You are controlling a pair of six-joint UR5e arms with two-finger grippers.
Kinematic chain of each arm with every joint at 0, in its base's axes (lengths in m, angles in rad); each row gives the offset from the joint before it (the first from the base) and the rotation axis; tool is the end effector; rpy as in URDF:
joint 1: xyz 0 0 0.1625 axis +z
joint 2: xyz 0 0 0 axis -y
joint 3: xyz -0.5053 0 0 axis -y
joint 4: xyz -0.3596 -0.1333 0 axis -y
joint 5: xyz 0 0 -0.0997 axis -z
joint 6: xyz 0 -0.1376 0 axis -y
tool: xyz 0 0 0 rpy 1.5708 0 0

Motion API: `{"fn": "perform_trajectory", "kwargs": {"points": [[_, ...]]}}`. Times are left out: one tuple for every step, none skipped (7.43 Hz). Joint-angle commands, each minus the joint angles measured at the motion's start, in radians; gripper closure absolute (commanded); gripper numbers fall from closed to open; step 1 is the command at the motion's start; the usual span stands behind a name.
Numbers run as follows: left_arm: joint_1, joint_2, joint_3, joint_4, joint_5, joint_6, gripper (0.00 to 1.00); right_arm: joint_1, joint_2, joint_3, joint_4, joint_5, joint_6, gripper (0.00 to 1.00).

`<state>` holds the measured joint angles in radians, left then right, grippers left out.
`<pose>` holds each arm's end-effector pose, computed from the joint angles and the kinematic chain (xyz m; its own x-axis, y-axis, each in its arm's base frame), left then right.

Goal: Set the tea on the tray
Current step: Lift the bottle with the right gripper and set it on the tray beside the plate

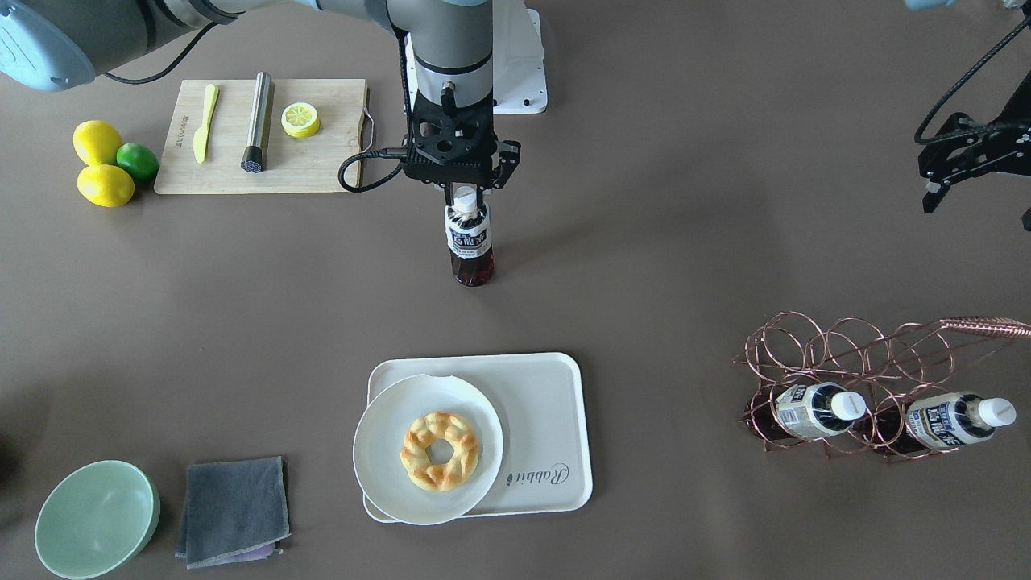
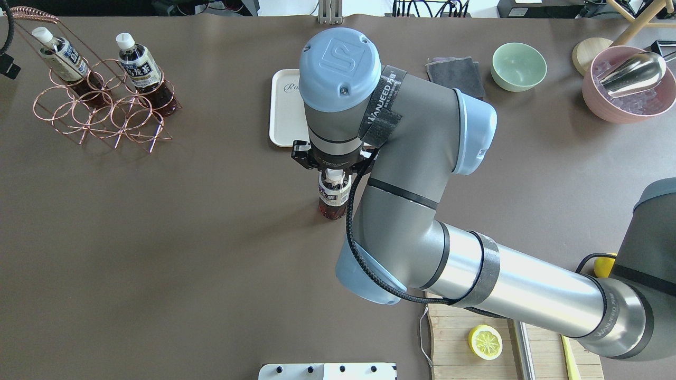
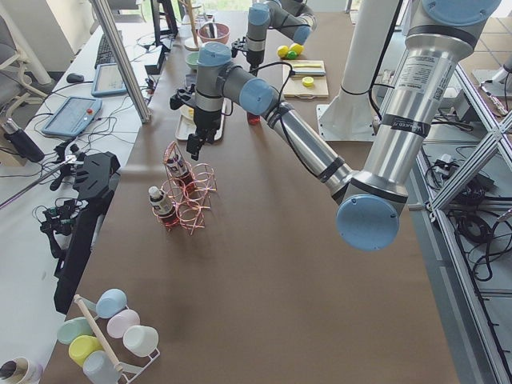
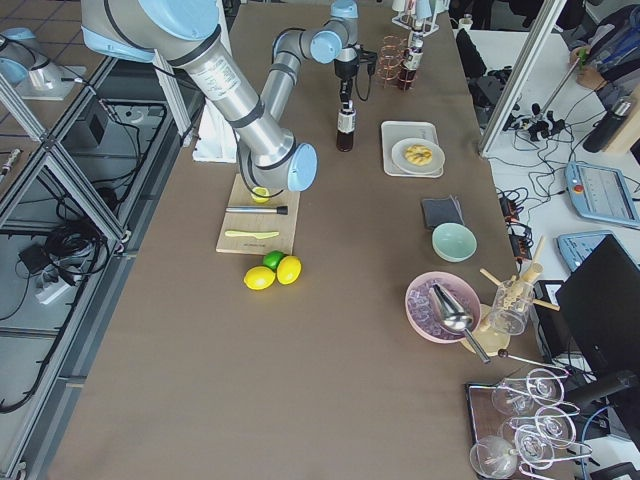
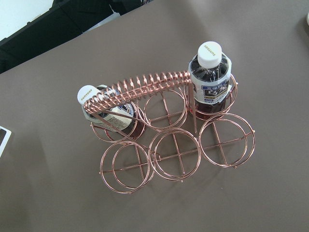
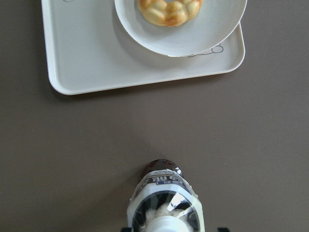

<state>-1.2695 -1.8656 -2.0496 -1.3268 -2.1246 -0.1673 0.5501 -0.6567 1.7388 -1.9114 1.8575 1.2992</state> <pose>0.1048 -0.5426 0.4454 0.7658 0.3618 -0.5317 -0.1304 0.8969 0.4226 -0.5744 -0.4630 0.1835 0.6965 0.1252 0.7066 -0.1576 0.9873 -0.0197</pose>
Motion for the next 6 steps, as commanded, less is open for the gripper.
{"fn": "perform_trajectory", "kwargs": {"points": [[0.001, 0.017, -0.007, -0.002, 0.000, 0.002, 0.03, 0.023, 0.011, -0.001, 0.002, 0.005, -0.024, 1.00], [-0.001, 0.047, -0.010, -0.049, 0.000, 0.002, 0.03, 0.055, 0.025, -0.013, 0.005, 0.005, -0.062, 1.00], [-0.001, 0.110, -0.011, -0.134, 0.000, -0.001, 0.03, 0.094, 0.076, -0.063, 0.011, 0.018, -0.078, 1.00], [-0.004, 0.152, -0.011, -0.161, 0.000, 0.002, 0.03, 0.121, 0.180, -0.206, 0.041, 0.020, -0.086, 1.00], [-0.043, 0.181, -0.007, -0.166, -0.002, 0.011, 0.03, 0.152, 0.227, -0.337, 0.171, 0.041, -0.086, 1.00], [-0.088, 0.209, -0.009, -0.167, -0.021, 0.025, 0.03, 0.184, 0.262, -0.437, 0.245, 0.069, -0.116, 1.00]]}}
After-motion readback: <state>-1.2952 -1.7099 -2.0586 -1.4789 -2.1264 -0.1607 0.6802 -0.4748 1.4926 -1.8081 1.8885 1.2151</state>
